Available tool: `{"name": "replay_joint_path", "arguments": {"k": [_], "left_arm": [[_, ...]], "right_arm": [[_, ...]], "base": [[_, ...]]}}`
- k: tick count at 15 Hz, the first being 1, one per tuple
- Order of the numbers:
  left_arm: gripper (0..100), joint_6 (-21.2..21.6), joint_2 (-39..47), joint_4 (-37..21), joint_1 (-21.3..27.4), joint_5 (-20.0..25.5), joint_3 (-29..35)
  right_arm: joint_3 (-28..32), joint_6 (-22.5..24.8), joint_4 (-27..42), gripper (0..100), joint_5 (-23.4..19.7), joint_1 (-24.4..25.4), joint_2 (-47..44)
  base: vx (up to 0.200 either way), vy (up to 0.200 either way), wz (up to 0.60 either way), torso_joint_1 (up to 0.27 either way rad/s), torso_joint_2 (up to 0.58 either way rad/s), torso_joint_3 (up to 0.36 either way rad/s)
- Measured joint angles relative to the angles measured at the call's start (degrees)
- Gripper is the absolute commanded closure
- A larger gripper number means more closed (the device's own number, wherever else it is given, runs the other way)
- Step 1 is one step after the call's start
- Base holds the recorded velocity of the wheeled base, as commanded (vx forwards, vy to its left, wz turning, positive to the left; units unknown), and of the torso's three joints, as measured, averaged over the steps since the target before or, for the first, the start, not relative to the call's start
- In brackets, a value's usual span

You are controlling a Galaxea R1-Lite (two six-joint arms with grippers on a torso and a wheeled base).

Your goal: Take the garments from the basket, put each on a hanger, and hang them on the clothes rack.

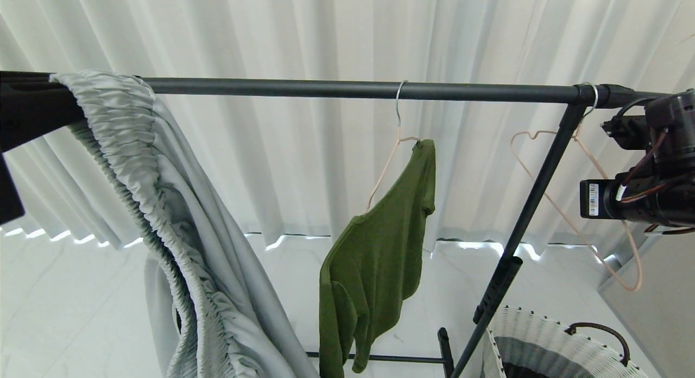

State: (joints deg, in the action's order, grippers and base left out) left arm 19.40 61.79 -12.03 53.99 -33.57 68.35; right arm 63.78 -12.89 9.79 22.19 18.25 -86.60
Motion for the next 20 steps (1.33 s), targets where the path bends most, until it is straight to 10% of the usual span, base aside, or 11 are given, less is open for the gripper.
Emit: {"name": "replay_joint_path", "arguments": {"k": [13,20], "left_arm": [[100,2.1,-0.5,0.1,-1.9,0.0,-0.2],[100,2.2,-0.5,0.1,-3.1,0.0,-0.1]], "right_arm": [[-3.0,0.7,0.1,100,2.2,0.0,10.0],[-8.2,2.3,0.3,100,2.1,0.0,16.3]], "base": [[0.000,0.000,0.00,0.000,0.00,0.000],[-0.200,0.000,0.00,0.002,0.00,0.004]]}}
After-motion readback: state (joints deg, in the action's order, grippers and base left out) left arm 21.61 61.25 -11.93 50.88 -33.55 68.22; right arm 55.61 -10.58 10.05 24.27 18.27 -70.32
